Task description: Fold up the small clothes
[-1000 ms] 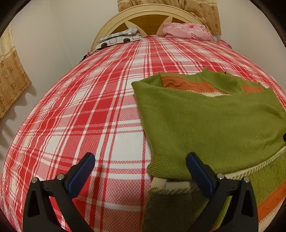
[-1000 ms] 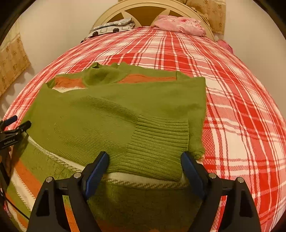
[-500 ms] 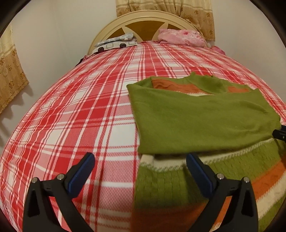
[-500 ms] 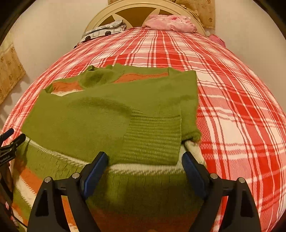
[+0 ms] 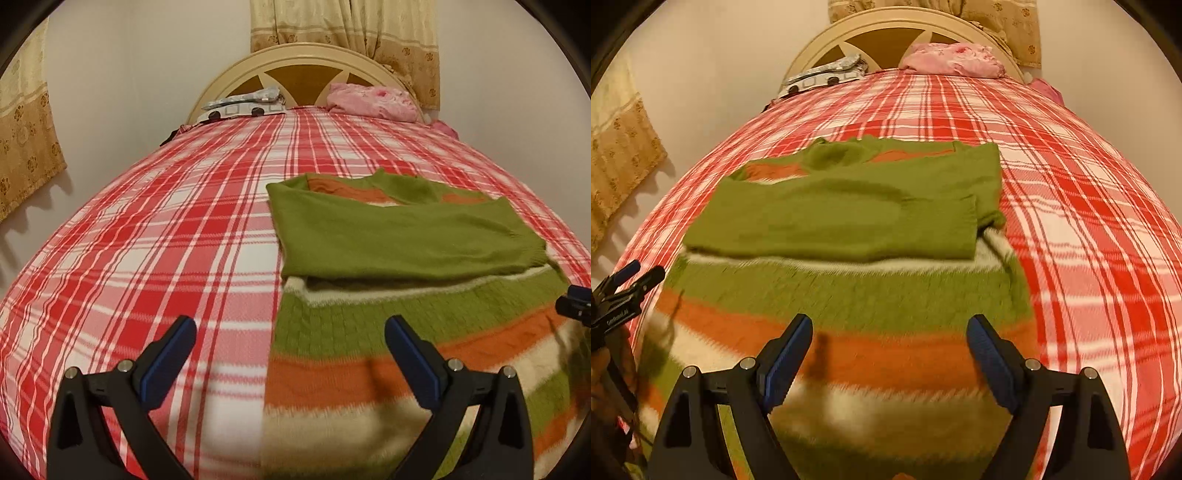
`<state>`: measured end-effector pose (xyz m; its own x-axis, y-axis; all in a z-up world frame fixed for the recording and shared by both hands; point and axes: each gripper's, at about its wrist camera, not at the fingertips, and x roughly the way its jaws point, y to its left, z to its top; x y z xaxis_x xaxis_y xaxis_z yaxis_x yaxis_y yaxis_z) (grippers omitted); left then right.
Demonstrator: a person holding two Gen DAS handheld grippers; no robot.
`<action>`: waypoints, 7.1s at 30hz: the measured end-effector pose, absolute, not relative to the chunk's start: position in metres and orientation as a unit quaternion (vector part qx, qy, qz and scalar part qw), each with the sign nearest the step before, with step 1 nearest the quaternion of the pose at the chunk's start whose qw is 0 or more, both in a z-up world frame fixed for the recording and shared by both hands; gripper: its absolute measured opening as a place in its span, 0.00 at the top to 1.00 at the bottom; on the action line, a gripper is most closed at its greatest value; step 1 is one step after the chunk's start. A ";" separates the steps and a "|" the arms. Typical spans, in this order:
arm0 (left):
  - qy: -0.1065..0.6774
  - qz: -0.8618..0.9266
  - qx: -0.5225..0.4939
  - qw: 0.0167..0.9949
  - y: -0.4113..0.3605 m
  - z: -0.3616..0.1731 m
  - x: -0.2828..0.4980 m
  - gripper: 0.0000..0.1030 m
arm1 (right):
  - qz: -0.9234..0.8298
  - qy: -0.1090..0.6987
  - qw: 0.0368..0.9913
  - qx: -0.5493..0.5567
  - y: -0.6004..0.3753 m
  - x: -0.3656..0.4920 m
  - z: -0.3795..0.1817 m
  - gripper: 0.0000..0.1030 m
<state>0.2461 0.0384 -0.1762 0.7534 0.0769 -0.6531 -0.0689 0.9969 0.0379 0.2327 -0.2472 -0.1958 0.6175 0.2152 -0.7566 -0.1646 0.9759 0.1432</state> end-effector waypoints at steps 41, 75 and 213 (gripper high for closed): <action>0.433 -0.016 -0.043 0.900 0.041 -0.216 0.067 0.01 | 0.116 0.440 0.890 -0.043 -0.230 0.076 -0.222 0.16; 0.447 -0.063 -0.025 0.892 0.019 -0.223 0.044 0.58 | 0.077 0.431 0.898 0.046 -0.328 -0.006 -0.215 0.16; 0.308 -0.139 -0.170 0.926 0.097 -0.100 0.334 0.96 | 0.211 0.310 0.887 0.268 -0.334 0.314 -0.070 0.96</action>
<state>0.3337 0.0970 -0.1001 0.7712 -0.3623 -0.5235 0.1523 0.9034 -0.4008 0.3139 -0.3339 -0.0704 0.7180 0.5410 -0.4379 -0.2084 0.7674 0.6064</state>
